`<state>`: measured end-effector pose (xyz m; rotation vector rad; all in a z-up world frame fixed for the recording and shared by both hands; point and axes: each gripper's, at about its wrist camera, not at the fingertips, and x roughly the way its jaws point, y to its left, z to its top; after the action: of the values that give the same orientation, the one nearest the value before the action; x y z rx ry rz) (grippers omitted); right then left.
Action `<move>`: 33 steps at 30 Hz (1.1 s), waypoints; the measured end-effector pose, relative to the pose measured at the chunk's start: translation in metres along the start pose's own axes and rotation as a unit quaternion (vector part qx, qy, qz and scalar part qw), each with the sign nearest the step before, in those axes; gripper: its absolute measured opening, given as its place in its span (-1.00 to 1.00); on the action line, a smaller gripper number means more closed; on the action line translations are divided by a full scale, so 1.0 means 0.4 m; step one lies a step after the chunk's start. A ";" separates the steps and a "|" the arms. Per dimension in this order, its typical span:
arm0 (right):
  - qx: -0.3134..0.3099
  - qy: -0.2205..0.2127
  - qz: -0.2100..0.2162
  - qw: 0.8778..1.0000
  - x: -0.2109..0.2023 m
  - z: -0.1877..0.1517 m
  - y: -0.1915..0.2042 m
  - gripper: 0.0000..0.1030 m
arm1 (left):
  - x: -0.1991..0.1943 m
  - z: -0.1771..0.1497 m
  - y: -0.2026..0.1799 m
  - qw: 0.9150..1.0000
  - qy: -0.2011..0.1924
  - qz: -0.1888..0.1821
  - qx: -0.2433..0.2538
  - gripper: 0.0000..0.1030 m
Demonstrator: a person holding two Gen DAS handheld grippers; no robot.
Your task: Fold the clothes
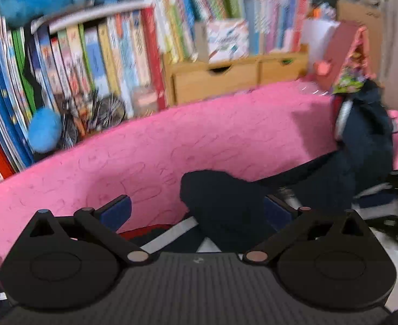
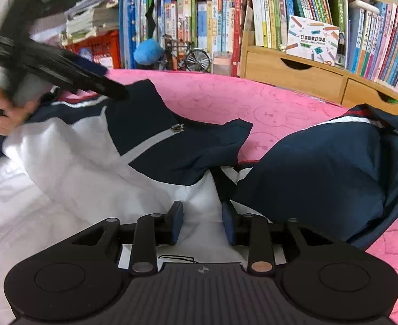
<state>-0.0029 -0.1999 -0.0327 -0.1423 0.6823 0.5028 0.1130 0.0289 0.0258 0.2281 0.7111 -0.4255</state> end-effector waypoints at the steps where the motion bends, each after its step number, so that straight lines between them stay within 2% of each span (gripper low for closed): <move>1: 0.010 -0.003 0.011 1.000 -0.003 0.000 -0.011 -0.26 | 0.023 -0.013 0.002 1.000 0.015 0.002 0.000 1.00; 4: 0.049 -0.023 0.042 0.998 -0.022 0.018 -0.047 -0.02 | 0.051 -0.054 0.011 0.999 0.043 -0.017 0.005 1.00; 6: 0.069 -0.054 0.049 0.995 -0.035 0.039 -0.065 0.50 | 0.044 -0.073 0.016 0.999 0.044 -0.030 0.011 1.00; 7: 0.072 -0.076 0.044 0.994 -0.042 0.052 -0.069 0.65 | 0.039 -0.080 0.018 0.998 0.045 -0.035 0.014 1.00; 8: 0.068 -0.091 0.036 0.993 -0.042 0.068 -0.070 0.89 | 0.034 -0.084 0.019 0.998 0.045 -0.038 0.018 1.00; 10: 0.042 -0.103 0.014 0.994 -0.025 0.103 -0.064 0.95 | 0.029 -0.087 0.020 0.998 0.045 -0.043 0.024 1.00; 14: -0.007 -0.064 0.002 0.998 0.059 0.142 -0.043 0.93 | 0.065 -0.090 0.016 0.998 0.043 -0.050 0.008 1.00; 16: 0.000 -0.038 0.011 0.999 0.100 0.138 -0.038 0.86 | 0.075 -0.096 0.015 0.999 0.023 -0.046 -0.004 1.00; 18: 0.009 -0.017 0.020 1.000 0.133 0.130 -0.034 0.51 | 0.081 -0.100 0.016 0.999 0.005 -0.043 -0.013 1.00; 19: 0.020 -0.015 0.026 0.999 0.136 0.120 -0.033 0.48 | 0.083 -0.101 0.017 0.999 0.003 -0.045 -0.014 1.00; 20: 0.027 -0.016 0.027 0.999 0.135 0.113 -0.033 0.34 | 0.085 -0.098 0.019 0.999 0.006 -0.046 -0.016 1.00; 21: 0.028 -0.018 0.024 0.999 0.129 0.111 -0.033 0.03 | 0.084 -0.095 0.019 0.999 0.009 -0.047 -0.018 0.99; 22: 0.034 -0.023 0.023 0.999 0.120 0.110 -0.037 -0.13 | 0.080 -0.092 0.019 0.999 0.011 -0.047 -0.020 0.91; 23: 0.043 -0.031 0.024 0.998 0.106 0.112 -0.045 -0.42 | 0.073 -0.091 0.017 0.999 0.007 -0.049 -0.021 0.49; 24: 0.051 -0.039 0.027 0.998 0.095 0.118 -0.052 -0.61 | 0.062 -0.089 0.014 0.998 0.001 -0.052 -0.022 -0.03; 26: 0.059 -0.058 0.035 0.996 0.078 0.144 -0.059 -0.75 | 0.036 -0.077 0.010 0.998 -0.010 -0.053 -0.024 -0.50; 30: 0.023 -0.105 0.014 0.994 0.057 0.244 -0.035 -0.79 | -0.022 -0.018 0.035 0.997 -0.071 -0.031 -0.030 -0.62; 33: -0.003 -0.151 -0.001 0.989 0.048 0.357 -0.023 -0.79 | -0.050 0.046 0.097 0.991 -0.120 -0.014 -0.058 -0.62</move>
<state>0.0952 -0.1594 0.0650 -0.0704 0.3846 0.5114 0.1277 0.0630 0.0552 0.0567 0.5013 -0.4282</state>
